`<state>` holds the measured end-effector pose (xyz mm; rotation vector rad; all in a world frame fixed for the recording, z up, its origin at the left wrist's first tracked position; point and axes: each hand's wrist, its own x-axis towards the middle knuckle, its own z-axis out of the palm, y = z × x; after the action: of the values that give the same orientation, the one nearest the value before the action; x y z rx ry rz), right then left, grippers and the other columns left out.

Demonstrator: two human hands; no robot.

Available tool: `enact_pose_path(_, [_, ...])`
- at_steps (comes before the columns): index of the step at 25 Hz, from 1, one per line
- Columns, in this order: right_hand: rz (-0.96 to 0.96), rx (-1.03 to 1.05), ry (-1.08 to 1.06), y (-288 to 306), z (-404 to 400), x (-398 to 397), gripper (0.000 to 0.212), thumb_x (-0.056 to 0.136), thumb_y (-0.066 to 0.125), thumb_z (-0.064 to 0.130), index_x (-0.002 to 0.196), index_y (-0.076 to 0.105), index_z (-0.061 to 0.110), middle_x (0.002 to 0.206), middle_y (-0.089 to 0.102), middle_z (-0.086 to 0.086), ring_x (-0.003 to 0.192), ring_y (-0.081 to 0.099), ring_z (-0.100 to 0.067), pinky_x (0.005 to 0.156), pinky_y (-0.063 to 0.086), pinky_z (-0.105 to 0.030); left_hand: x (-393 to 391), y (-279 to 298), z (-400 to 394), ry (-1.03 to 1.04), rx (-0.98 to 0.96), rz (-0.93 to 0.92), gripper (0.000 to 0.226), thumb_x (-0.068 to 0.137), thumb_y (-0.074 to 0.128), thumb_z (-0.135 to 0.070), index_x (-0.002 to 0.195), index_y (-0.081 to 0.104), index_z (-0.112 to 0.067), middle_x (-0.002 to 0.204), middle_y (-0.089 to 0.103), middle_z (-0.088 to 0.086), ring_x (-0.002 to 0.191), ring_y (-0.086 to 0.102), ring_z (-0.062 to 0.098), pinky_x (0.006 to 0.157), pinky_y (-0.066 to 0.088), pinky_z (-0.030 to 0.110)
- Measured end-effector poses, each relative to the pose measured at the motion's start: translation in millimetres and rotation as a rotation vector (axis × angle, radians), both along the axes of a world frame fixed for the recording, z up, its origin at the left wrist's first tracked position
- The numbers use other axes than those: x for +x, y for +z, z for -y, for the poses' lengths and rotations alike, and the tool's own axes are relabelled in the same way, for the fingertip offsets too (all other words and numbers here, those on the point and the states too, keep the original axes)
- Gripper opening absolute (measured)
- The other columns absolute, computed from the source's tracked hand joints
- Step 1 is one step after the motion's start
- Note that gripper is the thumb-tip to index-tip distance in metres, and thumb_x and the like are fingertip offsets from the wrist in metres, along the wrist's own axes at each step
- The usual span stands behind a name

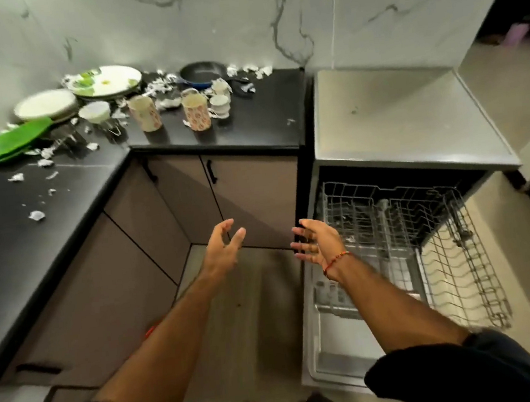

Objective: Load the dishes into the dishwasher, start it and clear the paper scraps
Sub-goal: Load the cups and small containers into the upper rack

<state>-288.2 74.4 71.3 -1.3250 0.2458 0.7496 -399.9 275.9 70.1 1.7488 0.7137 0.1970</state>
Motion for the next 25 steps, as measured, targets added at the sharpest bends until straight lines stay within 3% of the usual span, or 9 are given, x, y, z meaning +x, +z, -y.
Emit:
enact_pose_path(2, [0.037,0.023,-0.012,9,-44,8,0.024,0.096,0.058,0.03,0.116,0.064,0.019,0.117,0.071,-0.005,0.101,0.069,-0.036,0.084,0.056,-0.047,11,9,-45,-0.015,0.039,0.011,0.047,0.098,0.061,-0.039,0.141,0.049,-0.025,0.135,0.053,-0.004,0.11,0.064,0.024,0.082,0.061,0.047])
enact_pose_path(7, [0.092,0.085,-0.009,24,-121,38,0.021,0.098,0.054,0.026,0.115,0.065,0.019,0.117,0.071,-0.007,0.101,0.069,-0.037,0.078,0.057,-0.043,55,22,-115,-0.001,0.069,0.066,0.042,0.097,0.063,-0.034,0.137,0.051,-0.028,0.133,0.054,-0.005,0.102,0.067,0.027,0.064,0.058,0.038])
enact_pose_path(12, [0.097,0.145,-0.048,29,-182,102,0.025,0.098,0.054,0.023,0.12,0.063,0.014,0.115,0.071,-0.01,0.092,0.07,-0.034,0.081,0.056,-0.045,111,21,-161,-0.011,0.085,0.1,0.043,0.097,0.065,-0.033,0.138,0.051,-0.029,0.132,0.056,-0.01,0.101,0.068,0.019,0.084,0.057,0.041])
enact_pose_path(16, [0.076,0.188,-0.016,26,-242,160,0.027,0.098,0.055,0.022,0.121,0.063,0.011,0.114,0.072,-0.012,0.092,0.07,-0.034,0.086,0.055,-0.049,163,24,-205,-0.006,0.144,0.105,0.044,0.097,0.065,-0.027,0.138,0.05,-0.026,0.132,0.056,-0.007,0.09,0.068,0.013,0.072,0.055,0.027])
enact_pose_path(19, [0.062,0.181,0.042,27,-281,207,0.027,0.097,0.055,0.023,0.12,0.063,0.011,0.114,0.072,-0.011,0.099,0.07,-0.036,0.089,0.055,-0.051,213,27,-239,0.005,0.164,0.047,0.045,0.097,0.065,-0.025,0.139,0.05,-0.025,0.135,0.056,-0.004,0.09,0.066,0.009,0.081,0.057,0.032])
enact_pose_path(22, [0.105,0.149,0.154,36,-310,260,0.027,0.098,0.054,0.023,0.122,0.062,0.013,0.117,0.071,-0.008,0.104,0.069,-0.033,0.092,0.055,-0.05,268,32,-268,0.033,0.207,0.025,0.05,0.096,0.066,-0.023,0.143,0.048,-0.018,0.141,0.052,0.002,0.093,0.064,0.006,0.086,0.053,0.025])
enact_pose_path(25, [0.138,0.124,0.198,43,-333,307,0.026,0.097,0.055,0.022,0.121,0.063,0.015,0.119,0.07,-0.007,0.108,0.067,-0.031,0.097,0.053,-0.049,313,34,-289,0.06,0.221,0.006,0.061,0.095,0.068,-0.023,0.148,0.04,-0.019,0.148,0.045,0.007,0.106,0.063,0.014,0.091,0.053,0.028])
